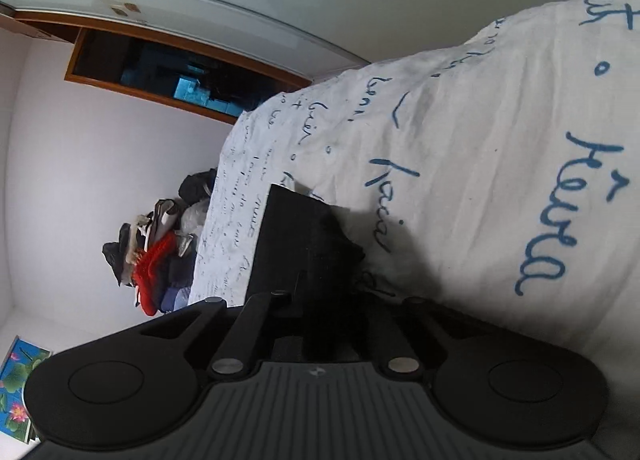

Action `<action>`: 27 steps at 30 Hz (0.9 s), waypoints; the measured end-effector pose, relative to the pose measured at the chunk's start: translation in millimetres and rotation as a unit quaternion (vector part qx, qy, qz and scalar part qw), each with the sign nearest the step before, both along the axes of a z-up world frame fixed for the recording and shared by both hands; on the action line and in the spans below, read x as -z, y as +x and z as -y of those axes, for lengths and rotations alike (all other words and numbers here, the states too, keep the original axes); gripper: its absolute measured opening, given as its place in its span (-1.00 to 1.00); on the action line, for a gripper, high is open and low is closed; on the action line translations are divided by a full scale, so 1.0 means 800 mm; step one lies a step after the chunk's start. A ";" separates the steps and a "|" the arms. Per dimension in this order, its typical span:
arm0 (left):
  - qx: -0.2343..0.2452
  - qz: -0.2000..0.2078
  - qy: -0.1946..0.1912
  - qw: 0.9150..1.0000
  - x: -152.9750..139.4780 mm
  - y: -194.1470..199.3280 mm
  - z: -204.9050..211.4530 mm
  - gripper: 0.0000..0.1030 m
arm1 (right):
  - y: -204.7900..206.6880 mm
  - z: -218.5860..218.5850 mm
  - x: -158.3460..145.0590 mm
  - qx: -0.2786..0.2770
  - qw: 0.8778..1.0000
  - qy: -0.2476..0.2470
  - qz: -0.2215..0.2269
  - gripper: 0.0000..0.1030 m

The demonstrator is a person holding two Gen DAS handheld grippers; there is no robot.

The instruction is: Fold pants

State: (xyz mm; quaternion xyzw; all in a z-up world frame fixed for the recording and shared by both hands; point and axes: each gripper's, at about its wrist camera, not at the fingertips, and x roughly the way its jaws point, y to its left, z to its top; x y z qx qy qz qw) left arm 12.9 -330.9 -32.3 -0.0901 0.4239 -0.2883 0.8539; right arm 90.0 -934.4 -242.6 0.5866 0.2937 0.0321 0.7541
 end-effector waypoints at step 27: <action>0.145 -0.127 0.000 0.981 -0.043 0.179 0.292 0.82 | -0.012 -0.098 -0.077 -0.021 0.908 -0.410 0.079 -0.95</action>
